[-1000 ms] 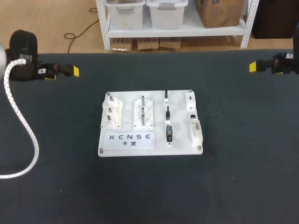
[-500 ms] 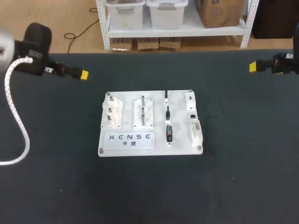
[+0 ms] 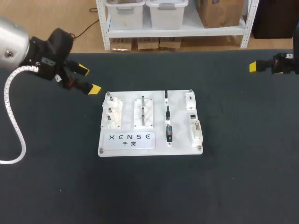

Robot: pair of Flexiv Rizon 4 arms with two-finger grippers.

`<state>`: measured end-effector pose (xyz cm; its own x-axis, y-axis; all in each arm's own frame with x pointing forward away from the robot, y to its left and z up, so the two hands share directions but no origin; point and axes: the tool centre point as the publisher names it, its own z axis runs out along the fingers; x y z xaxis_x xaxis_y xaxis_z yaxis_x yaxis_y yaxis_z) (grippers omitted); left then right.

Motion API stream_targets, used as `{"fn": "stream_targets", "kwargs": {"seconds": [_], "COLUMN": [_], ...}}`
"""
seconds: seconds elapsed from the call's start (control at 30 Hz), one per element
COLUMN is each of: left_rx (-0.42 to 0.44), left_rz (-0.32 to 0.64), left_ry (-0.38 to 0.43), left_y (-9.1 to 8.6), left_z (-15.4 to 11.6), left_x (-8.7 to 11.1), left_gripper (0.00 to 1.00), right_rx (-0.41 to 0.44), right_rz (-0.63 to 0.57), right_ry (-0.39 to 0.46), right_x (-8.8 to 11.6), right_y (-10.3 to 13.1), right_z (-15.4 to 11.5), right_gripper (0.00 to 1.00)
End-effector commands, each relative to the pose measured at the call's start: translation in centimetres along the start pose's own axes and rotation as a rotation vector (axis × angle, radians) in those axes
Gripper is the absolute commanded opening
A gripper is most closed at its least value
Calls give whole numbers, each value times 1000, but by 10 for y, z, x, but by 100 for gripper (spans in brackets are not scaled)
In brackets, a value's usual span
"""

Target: Insert the USB connector, Ethernet cable, and multi-pin plug into their matching sockets one by one.

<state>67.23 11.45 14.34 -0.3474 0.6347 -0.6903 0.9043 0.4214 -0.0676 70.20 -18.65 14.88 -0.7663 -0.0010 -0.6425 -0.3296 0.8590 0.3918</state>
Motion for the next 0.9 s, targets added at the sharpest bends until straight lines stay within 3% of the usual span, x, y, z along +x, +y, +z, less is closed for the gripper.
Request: {"fn": "stream_targets", "kwargs": {"seconds": [0.03,0.47,0.9], "left_rx": [201,329,263], "left_rz": [235,313,278], "left_ry": [-40,-16,-16], "left_y": [3,-28,-23], "left_z": [11,47,47], "left_x": [-2,-6,-3], "left_gripper": [100,100,100], "right_rx": [4,4,4], "right_rz": [0,0,0], "right_ry": [0,0,0], "right_x": [0,0,0], "right_y": [1,1,1], "right_z": [0,0,0], "right_gripper": [100,100,100]}}
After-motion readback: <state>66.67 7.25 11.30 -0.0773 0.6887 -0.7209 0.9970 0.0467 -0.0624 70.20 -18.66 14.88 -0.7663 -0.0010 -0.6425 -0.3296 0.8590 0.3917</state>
